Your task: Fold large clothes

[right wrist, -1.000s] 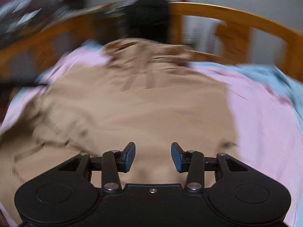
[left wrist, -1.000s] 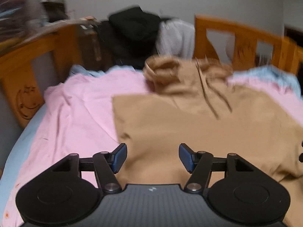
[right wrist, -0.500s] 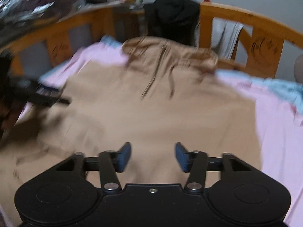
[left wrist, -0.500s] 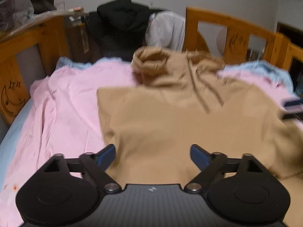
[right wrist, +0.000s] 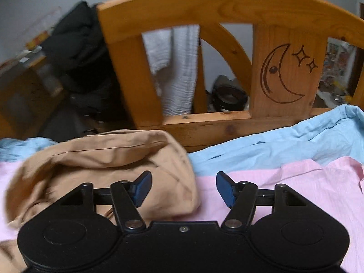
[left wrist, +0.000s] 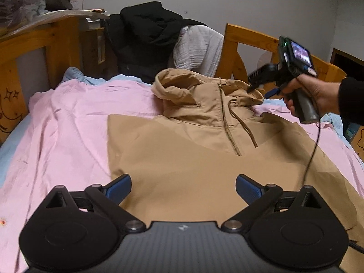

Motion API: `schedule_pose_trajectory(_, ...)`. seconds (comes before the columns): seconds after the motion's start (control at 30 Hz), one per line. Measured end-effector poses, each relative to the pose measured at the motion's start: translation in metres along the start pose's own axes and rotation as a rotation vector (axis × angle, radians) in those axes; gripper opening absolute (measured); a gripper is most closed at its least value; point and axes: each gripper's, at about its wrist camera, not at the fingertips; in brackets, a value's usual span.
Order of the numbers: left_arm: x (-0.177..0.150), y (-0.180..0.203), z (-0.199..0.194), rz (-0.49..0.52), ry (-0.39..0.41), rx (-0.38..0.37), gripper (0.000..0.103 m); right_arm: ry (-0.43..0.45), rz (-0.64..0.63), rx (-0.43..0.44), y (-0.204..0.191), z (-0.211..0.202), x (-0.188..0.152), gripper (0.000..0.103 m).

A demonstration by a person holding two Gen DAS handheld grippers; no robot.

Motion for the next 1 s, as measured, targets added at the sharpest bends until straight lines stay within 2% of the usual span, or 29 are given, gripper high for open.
schedule_pose_trajectory(0.03,0.0,-0.003,-0.002,-0.003,0.01,-0.001,0.1,0.002,-0.002,-0.013,-0.001,0.004,-0.001,0.049)
schedule_pose_trajectory(0.07,0.0,-0.005,-0.005,-0.009,0.022,-0.005,0.1,0.006,0.0,-0.002,0.0,0.004,-0.004,0.02)
schedule_pose_trajectory(0.1,0.001,-0.008,-0.008,-0.017,0.033,-0.01,0.1,0.018,-0.003,0.0,0.002,0.001,-0.009,0.003)
schedule_pose_trajectory(0.2,0.005,-0.014,-0.016,-0.046,0.085,-0.034,0.1,0.164,-0.077,0.044,0.001,-0.036,-0.027,0.002)
schedule_pose_trajectory(0.3,0.01,-0.015,-0.023,-0.05,0.14,-0.036,0.1,0.377,-0.291,0.083,-0.001,-0.095,-0.063,0.002)
schedule_pose_trajectory(0.43,0.019,-0.017,-0.032,-0.055,0.2,-0.07,0.1,0.648,-0.546,0.087,0.009,-0.171,-0.133,0.002)
schedule_pose_trajectory(0.53,0.022,-0.021,-0.038,-0.091,0.236,-0.11,0.1,0.754,-0.687,0.064,0.025,-0.2,-0.183,0.002)
schedule_pose_trajectory(0.63,0.024,-0.027,-0.039,-0.127,0.265,-0.108,0.1,0.782,-0.801,0.04,0.041,-0.211,-0.228,0.002)
schedule_pose_trajectory(0.73,0.035,-0.028,-0.039,-0.105,0.271,-0.083,0.1,0.745,-0.846,0.036,0.052,-0.209,-0.252,0.002)
schedule_pose_trajectory(0.8,0.043,-0.022,-0.039,-0.034,0.272,-0.062,0.1,0.726,-0.836,0.039,0.057,-0.211,-0.26,0.002)
schedule_pose_trajectory(0.93,0.048,0.001,-0.022,0.196,0.225,0.015,0.1,0.704,-0.79,0.048,0.06,-0.21,-0.263,0.002)
schedule_pose_trajectory(1.0,0.043,0.009,-0.015,0.221,0.18,0.011,0.098,0.698,-0.77,0.052,0.061,-0.21,-0.261,0.002)
Point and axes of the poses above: each gripper's, at about its wrist camera, not at the fingertips, and z roughly the way its jaws point, y to its right, x to its top, and after that the axes turned 5 degrees about -x, right-handed
